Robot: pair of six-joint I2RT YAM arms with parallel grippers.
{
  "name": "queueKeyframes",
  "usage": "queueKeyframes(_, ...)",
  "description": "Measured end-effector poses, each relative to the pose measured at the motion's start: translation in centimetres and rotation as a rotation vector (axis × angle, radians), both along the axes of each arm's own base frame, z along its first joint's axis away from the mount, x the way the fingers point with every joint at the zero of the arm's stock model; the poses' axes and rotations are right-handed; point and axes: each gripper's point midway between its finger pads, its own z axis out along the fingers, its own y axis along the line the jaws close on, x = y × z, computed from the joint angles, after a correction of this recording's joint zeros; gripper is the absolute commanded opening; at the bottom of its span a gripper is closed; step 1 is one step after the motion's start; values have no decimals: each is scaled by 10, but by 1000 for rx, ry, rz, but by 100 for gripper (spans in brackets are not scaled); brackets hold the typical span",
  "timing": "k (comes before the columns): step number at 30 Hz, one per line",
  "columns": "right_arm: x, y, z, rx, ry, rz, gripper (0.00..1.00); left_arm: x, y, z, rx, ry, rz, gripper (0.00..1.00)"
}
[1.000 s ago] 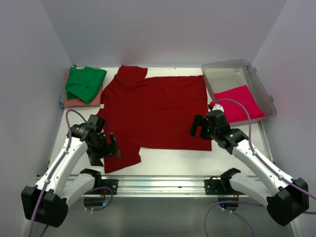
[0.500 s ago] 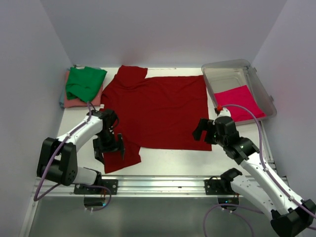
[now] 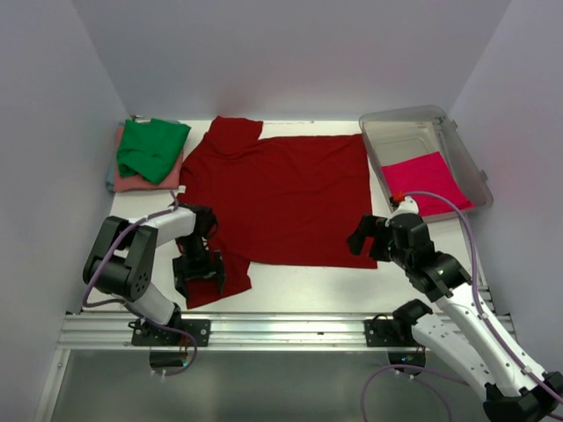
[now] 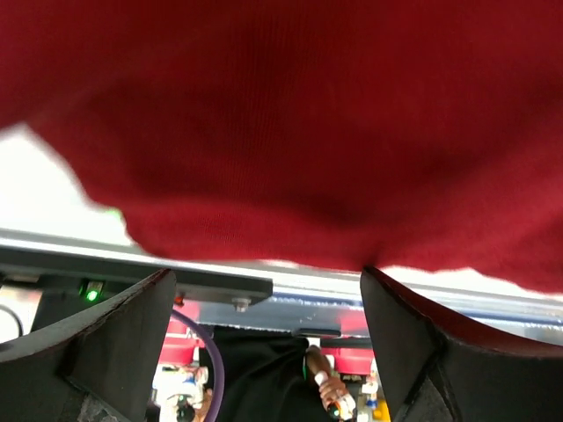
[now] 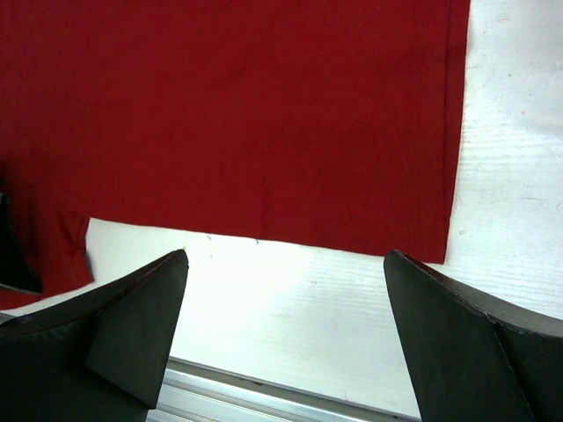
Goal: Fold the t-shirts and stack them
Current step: Flatten the tshirt out, then fold the tshirt
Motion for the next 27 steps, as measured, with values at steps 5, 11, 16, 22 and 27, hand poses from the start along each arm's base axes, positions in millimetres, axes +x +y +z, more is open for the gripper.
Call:
queueKeyframes(5, -1, -1, 1, 1, -2, 0, 93, -8, -1, -10, -5, 47, 3, 87)
queueKeyframes(11, -2, -1, 0, -2, 3, -1, 93, -11, -2, -11, -23, 70, -8, 88)
queueKeyframes(16, -2, -2, -1, -4, 3, -4, 92, -5, -3, -8, -27, 50, -14, 87)
queueKeyframes(22, -1, -3, -3, -12, 10, -8, 89, -2, -3, -6, -41, 25, -34, 73)
queueKeyframes(27, -1, -7, -6, -28, 19, -26, 85, -1, -3, -7, -47, 21, -46, 60)
